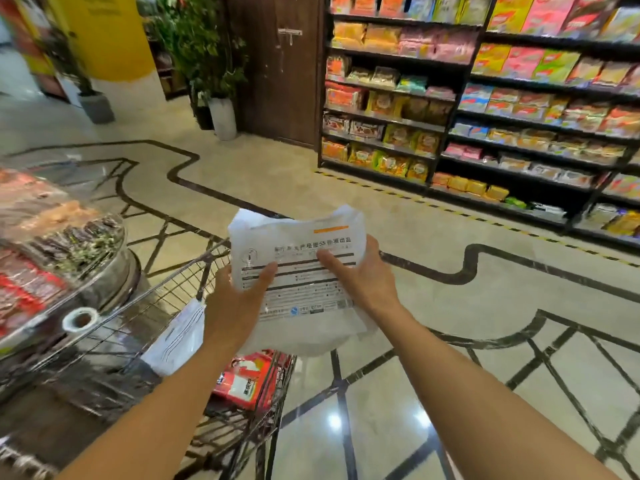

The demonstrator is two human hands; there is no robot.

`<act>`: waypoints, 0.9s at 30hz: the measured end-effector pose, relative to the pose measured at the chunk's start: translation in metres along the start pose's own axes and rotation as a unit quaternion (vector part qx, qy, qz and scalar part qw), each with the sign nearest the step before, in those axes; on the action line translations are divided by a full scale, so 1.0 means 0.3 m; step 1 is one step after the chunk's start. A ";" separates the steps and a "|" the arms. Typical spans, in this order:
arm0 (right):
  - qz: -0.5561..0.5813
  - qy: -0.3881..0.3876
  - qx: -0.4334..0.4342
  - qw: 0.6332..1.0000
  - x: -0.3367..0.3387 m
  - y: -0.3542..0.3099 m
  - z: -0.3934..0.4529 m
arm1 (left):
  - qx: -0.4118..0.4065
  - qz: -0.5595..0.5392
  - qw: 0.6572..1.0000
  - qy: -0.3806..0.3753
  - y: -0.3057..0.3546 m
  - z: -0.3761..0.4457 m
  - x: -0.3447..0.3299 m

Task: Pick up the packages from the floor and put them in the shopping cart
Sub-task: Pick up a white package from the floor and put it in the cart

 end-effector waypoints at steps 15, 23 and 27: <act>-0.021 -0.224 0.011 0.974 -0.543 0.151 0.361 | 0.176 -0.030 0.976 0.125 -0.435 0.175 -0.101; -0.039 -0.364 0.095 0.926 -0.909 0.139 0.414 | 0.281 -0.141 0.925 0.212 -0.663 0.171 -0.082; -0.021 -0.403 0.091 0.911 -1.038 0.175 0.427 | 0.317 -0.176 0.898 0.248 -0.736 0.194 -0.096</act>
Point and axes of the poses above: each hand's wrist, its own z-axis towards the middle knuckle, its own x-axis out of the back of the hand, y = z × x, the point moved 5 cm from there along z, towards the middle knuckle, and after that the axes turned 6 degrees about z, right-handed, at the moved point
